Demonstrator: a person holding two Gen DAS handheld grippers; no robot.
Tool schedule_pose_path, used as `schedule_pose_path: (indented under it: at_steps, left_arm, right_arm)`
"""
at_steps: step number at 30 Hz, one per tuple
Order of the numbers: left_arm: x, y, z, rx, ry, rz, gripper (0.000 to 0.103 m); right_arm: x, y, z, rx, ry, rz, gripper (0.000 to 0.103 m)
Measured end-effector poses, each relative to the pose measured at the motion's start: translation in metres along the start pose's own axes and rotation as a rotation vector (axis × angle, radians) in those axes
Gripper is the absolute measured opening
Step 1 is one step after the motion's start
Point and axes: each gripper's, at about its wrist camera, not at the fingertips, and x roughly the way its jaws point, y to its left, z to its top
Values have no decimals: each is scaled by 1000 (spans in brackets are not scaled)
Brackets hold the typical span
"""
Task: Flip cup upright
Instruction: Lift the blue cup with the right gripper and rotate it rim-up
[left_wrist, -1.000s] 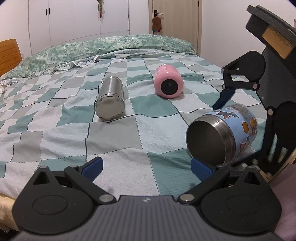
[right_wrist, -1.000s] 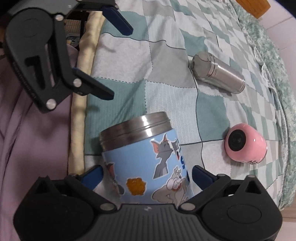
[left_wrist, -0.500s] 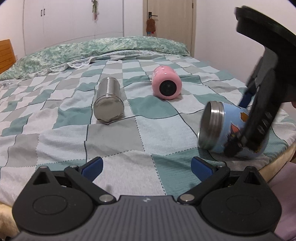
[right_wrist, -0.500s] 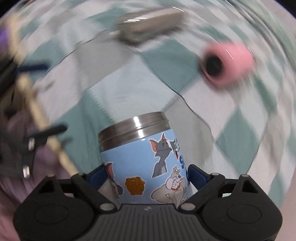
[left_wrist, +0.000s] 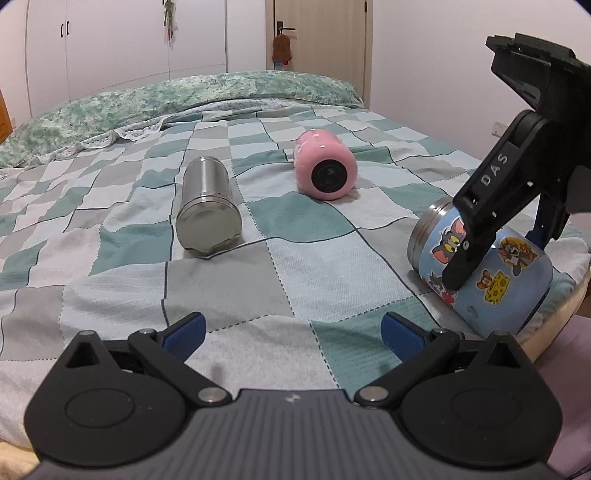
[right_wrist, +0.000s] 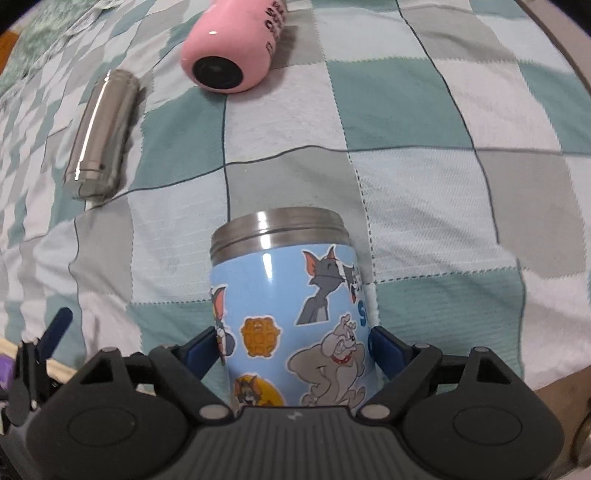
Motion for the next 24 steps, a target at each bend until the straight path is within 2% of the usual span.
schedule_pose_path:
  at_steps: [4, 6, 7, 9, 13, 19, 21, 23, 24]
  left_arm:
    - [-3, -1, 1, 3, -1, 8, 103]
    - [-4, -2, 1, 2, 0, 15, 103]
    - [-5, -3, 1, 1, 3, 22, 103]
    - [-7, -5, 2, 2, 7, 30, 103]
    - [-11, -9, 3, 4, 3, 41, 103]
    - [-11, -11, 5, 4, -7, 45, 103]
    - [-11, -9, 6, -1, -14, 47, 103]
    - [-10, -8, 7, -9, -21, 51, 103]
    - [-10, -8, 7, -10, -26, 50, 103]
  right_arm:
    - [4, 3, 0, -34, -6, -4, 86]
    - [6, 6, -1, -65, -14, 2, 90]
    - [4, 7, -3, -83, -28, 9, 97]
    - [1, 9, -5, -110, -52, 21, 103]
    - [-10, 12, -4, -150, -124, 36, 103]
    - [-4, 8, 6, -127, -127, 43, 103]
    - [1, 5, 8, -110, -109, 70, 102]
    - [1, 3, 8, -98, -118, 87, 88]
    - [0, 3, 8, -108, -130, 76, 84]
